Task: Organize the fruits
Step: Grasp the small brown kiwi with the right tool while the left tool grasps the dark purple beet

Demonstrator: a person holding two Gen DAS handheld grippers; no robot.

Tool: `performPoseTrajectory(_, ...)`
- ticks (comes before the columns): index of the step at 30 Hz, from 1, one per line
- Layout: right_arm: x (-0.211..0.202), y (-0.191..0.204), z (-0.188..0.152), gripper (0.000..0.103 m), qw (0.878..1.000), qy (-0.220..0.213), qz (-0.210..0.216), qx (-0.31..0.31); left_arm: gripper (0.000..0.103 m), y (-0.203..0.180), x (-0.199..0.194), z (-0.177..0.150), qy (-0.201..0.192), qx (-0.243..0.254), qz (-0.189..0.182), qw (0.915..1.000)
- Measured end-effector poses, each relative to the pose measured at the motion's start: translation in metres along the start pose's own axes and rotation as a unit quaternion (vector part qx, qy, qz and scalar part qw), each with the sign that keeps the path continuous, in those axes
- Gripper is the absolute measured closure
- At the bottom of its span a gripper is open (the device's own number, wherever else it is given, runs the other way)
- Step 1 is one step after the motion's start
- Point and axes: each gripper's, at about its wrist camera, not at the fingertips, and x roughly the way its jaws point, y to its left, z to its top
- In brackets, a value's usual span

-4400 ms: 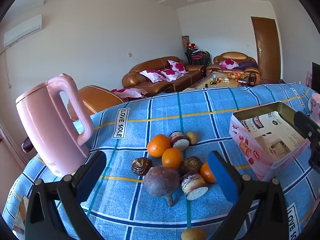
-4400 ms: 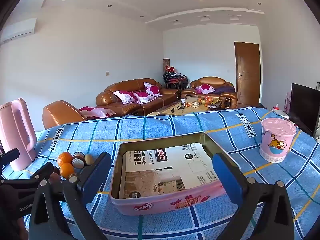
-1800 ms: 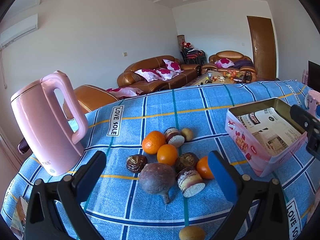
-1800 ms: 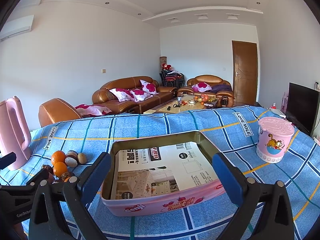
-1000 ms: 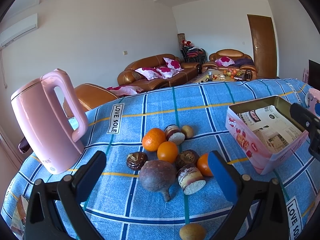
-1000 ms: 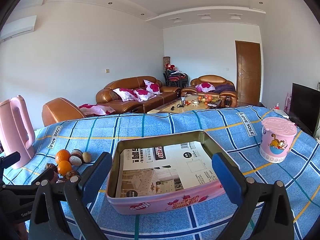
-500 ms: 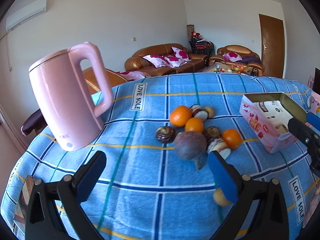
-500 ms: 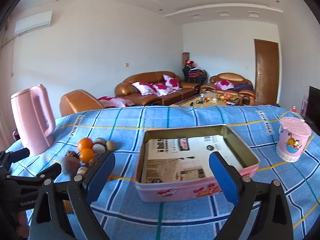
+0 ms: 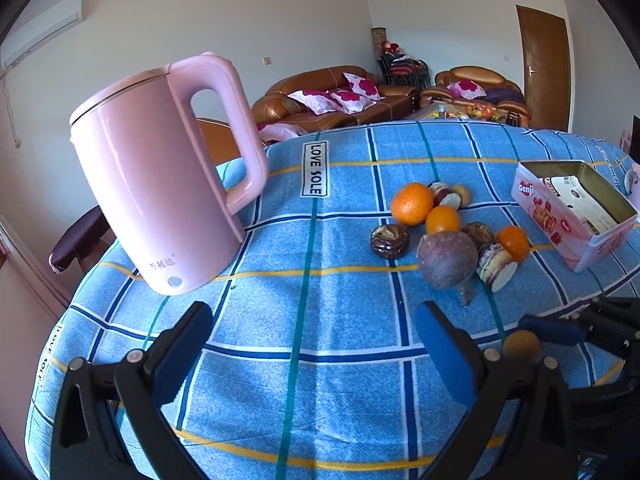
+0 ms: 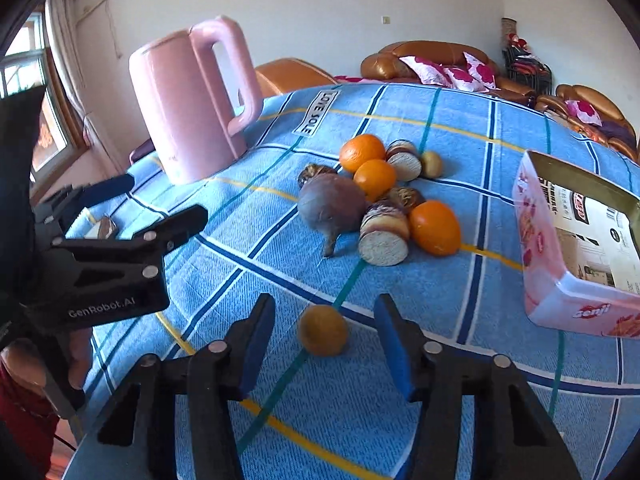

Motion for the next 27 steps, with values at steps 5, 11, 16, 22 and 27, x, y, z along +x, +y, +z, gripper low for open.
performPoseTrajectory(5,0.000,-0.009,-0.003,0.075,1.000,0.019,0.004,-0.005,0.004,-0.021,0.008,0.014,0.009,0.001,-0.027,0.9996)
performPoseTrajectory(11,-0.042,-0.046,-0.001,0.075,0.998,-0.058,-0.027,0.024,0.014,-0.045,0.021,0.030,0.022,-0.002,-0.065,0.9977)
performPoseTrajectory(16,-0.085,-0.097,0.015,0.075,0.982,-0.141,-0.114,0.049,0.022,-0.062,0.042,0.040,0.046,-0.009,-0.078,0.9958)
performPoseTrajectory(22,-0.093,-0.146,0.016,0.075,0.965,-0.171,-0.173,0.095,0.025,-0.072,0.065,0.045,0.071,-0.035,-0.073,0.9942)
performPoseTrajectory(27,-0.081,-0.166,0.010,0.075,0.965,-0.159,-0.159,0.137,0.024,-0.073,0.085,0.047,0.088,-0.069,-0.074,0.9910)
